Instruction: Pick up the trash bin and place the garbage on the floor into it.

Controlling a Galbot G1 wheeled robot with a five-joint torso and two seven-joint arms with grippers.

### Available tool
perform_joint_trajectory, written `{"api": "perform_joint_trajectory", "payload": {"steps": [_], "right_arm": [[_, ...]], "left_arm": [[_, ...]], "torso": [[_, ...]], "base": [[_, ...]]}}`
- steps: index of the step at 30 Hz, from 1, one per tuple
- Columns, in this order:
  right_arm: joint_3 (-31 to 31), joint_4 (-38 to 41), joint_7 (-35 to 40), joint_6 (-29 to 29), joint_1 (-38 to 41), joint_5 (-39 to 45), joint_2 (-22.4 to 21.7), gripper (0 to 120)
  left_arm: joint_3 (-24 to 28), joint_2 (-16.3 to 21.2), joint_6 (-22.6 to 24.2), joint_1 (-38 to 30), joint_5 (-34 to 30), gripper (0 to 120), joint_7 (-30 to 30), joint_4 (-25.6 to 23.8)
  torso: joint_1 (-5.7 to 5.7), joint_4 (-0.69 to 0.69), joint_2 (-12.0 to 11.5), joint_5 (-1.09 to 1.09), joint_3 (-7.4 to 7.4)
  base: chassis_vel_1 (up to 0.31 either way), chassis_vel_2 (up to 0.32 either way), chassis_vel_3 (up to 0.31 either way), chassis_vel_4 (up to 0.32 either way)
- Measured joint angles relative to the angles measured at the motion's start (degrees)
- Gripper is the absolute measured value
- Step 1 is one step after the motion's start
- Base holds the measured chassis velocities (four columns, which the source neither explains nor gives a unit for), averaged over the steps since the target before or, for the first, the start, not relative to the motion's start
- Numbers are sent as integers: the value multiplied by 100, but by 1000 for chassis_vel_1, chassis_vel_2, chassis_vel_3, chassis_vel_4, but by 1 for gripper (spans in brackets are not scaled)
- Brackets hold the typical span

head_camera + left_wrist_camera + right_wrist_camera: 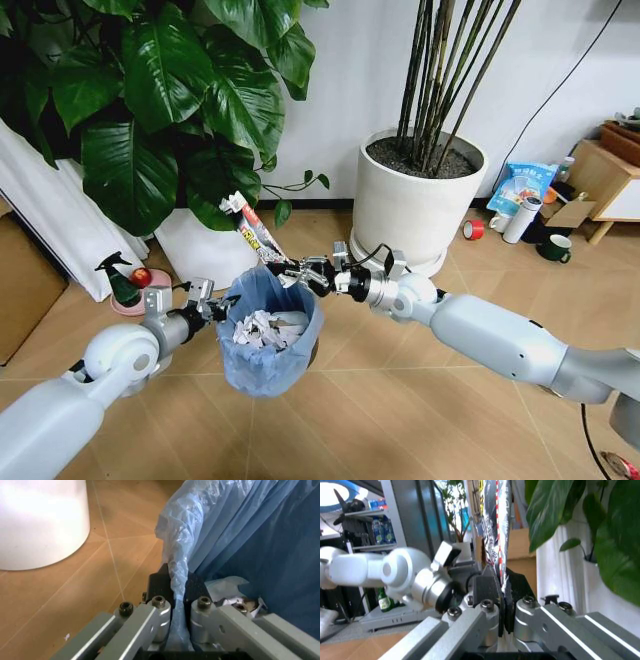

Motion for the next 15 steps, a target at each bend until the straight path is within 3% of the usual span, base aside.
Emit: {"api": "perform_joint_trajectory", "payload": {"steps": [10, 12, 15], "right_arm": [[-123, -124, 55, -7, 66, -175, 43, 0], [-122, -125, 51, -14, 66, -179, 36, 2], [-99, -108, 37, -43, 39, -198, -7, 19]], "left_arm": [[-24, 16, 3, -118, -64, 0, 6, 15], [-34, 23, 3, -118, -64, 0, 9, 16], [-74, 47, 3, -109, -73, 0, 22, 16]], "torso": [[0, 1, 0, 0, 0], [0, 1, 0, 0, 0], [0, 1, 0, 0, 0]], "base": [[0, 0, 0, 0], [0, 0, 0, 0], [0, 0, 0, 0]]}}
